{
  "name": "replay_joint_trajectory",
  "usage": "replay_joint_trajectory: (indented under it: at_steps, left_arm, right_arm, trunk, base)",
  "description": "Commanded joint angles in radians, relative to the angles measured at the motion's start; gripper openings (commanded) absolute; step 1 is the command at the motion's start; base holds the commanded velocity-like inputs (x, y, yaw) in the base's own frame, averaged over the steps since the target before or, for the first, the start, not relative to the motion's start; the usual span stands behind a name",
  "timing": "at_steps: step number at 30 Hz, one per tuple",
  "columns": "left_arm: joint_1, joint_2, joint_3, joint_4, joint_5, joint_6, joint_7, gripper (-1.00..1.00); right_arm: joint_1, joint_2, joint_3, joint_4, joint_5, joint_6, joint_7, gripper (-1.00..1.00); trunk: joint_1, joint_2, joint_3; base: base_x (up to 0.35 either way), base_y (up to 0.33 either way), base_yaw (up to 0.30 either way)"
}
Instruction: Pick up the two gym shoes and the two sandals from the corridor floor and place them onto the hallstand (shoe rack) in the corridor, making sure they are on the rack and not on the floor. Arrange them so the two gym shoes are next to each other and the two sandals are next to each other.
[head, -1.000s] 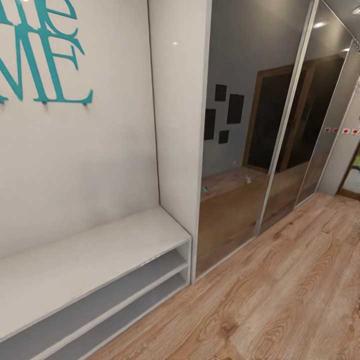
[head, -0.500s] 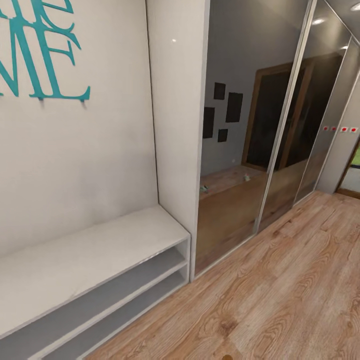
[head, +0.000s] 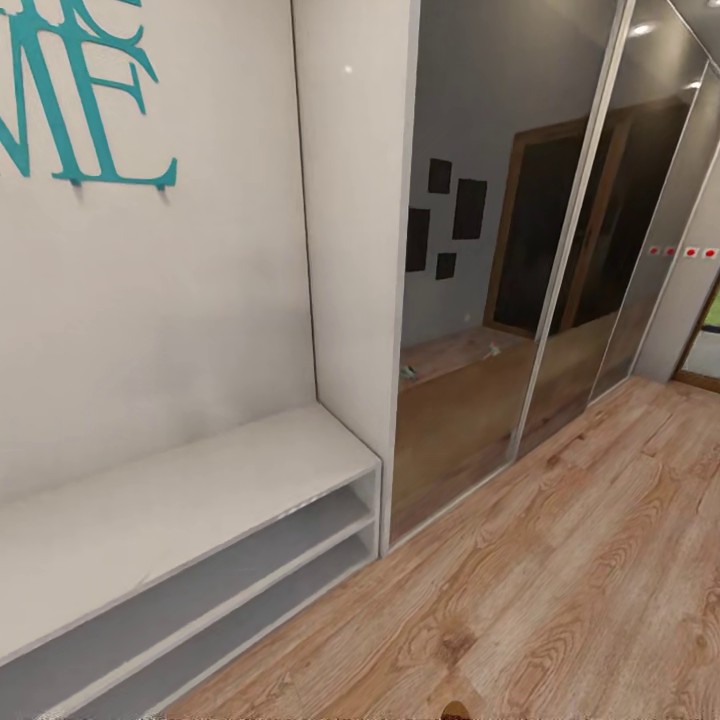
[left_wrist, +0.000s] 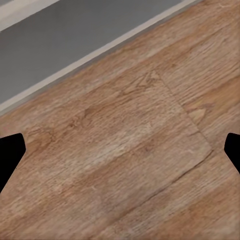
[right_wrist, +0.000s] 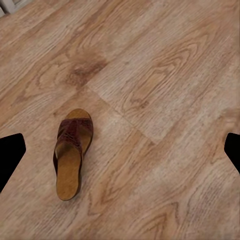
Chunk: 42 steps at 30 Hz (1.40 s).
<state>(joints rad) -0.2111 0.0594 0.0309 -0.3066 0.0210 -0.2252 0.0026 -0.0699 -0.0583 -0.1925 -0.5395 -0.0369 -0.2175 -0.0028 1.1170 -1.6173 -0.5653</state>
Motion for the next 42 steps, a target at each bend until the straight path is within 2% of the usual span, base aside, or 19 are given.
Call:
replay_joint_trajectory:
  at_steps: [1,42]
  left_arm:
    - [-0.001,0.0,0.001,0.001,0.002,-0.003,0.0,1.0]
    - [-0.001,0.0,0.001,0.003,0.002,-0.003,0.0,1.0]
  right_arm:
    - [-0.001,0.0,-0.001,0.0,-0.004,-0.003,0.0,1.0]
    - [-0.001,0.003,0.002,0.001,-0.004,-0.002,0.0,1.0]
  trunk:
    - [0.004,-0.008,-0.006]
    - [0.161,-0.295,-0.144]
  base:
    - [0.0,0.0,0.0]
    - [0.0,0.0,0.0]
